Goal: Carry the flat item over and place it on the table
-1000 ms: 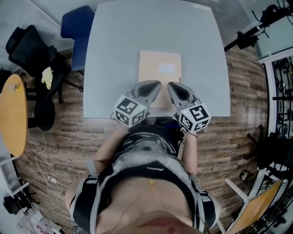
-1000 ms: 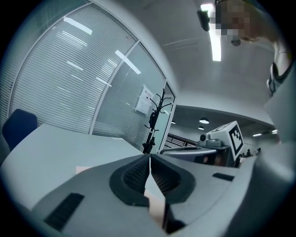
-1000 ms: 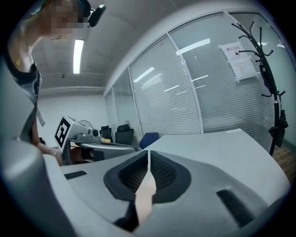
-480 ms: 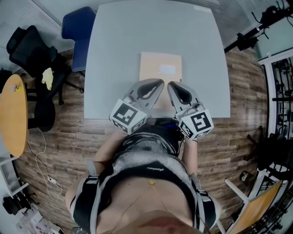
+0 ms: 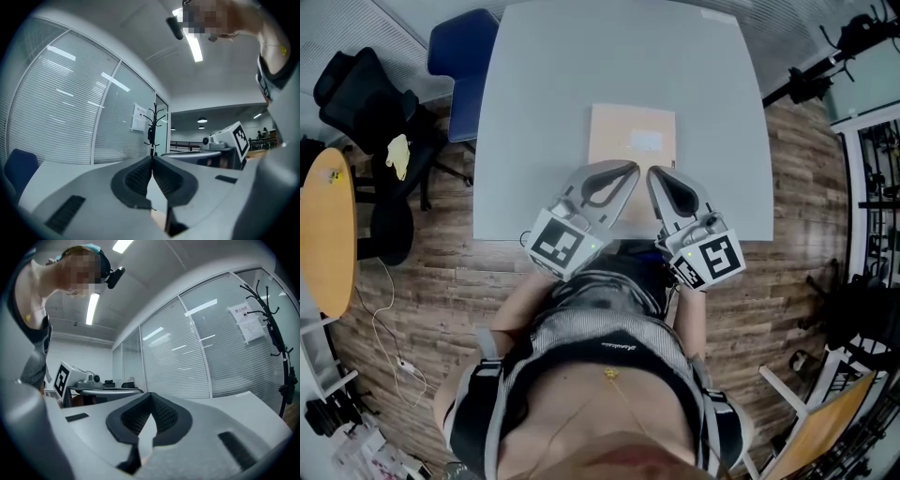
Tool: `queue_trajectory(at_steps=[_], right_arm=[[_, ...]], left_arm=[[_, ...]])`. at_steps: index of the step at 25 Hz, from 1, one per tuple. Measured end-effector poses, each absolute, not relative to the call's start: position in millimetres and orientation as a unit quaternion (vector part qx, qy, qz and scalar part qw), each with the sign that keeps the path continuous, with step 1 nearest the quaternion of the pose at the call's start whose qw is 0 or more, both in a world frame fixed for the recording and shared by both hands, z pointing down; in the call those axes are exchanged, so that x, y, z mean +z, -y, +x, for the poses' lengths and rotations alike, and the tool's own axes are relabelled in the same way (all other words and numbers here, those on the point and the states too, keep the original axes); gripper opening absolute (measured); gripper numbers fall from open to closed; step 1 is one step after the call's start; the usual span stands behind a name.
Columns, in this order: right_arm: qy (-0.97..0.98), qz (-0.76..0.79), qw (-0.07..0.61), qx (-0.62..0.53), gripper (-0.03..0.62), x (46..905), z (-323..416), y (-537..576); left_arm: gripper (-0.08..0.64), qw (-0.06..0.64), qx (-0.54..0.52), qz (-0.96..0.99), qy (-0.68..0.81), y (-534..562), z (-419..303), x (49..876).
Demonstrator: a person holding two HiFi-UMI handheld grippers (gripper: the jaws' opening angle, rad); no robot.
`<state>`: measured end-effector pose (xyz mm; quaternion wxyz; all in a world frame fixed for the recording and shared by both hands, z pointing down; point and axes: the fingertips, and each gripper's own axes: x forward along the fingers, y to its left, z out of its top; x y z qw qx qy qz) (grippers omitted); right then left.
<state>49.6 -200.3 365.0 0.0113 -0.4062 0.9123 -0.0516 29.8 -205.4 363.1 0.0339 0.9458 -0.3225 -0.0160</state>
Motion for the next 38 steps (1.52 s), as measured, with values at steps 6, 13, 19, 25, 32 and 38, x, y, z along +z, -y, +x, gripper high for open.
queue_trajectory(at_steps=[6, 13, 19, 25, 32, 38], right_arm=[[-0.914, -0.404, 0.001, -0.043, 0.002, 366.4, 45.2, 200.3], [-0.914, -0.404, -0.023, -0.031, 0.003, 370.0, 39.9, 199.3], [-0.914, -0.403, -0.025, -0.034, 0.002, 370.9, 39.3, 200.7], [-0.913, -0.406, -0.022, -0.032, 0.002, 367.3, 42.1, 200.6], [-0.914, -0.404, -0.026, -0.032, 0.003, 366.8, 39.0, 200.1], [-0.914, -0.404, -0.030, -0.030, 0.002, 365.5, 37.0, 198.7]], left_arm=[[0.012, 0.028, -0.008, 0.947, 0.321, 207.3, 29.9, 366.5], [0.012, 0.026, -0.003, 0.946, 0.322, 206.7, 29.9, 369.3], [0.012, 0.026, 0.001, 0.946, 0.322, 208.2, 28.1, 371.4], [0.012, 0.037, 0.009, 0.946, 0.322, 206.7, 28.3, 369.6], [0.012, 0.027, -0.003, 0.944, 0.330, 209.5, 23.2, 368.3], [0.012, 0.025, -0.003, 0.944, 0.330, 208.1, 23.2, 367.5]])
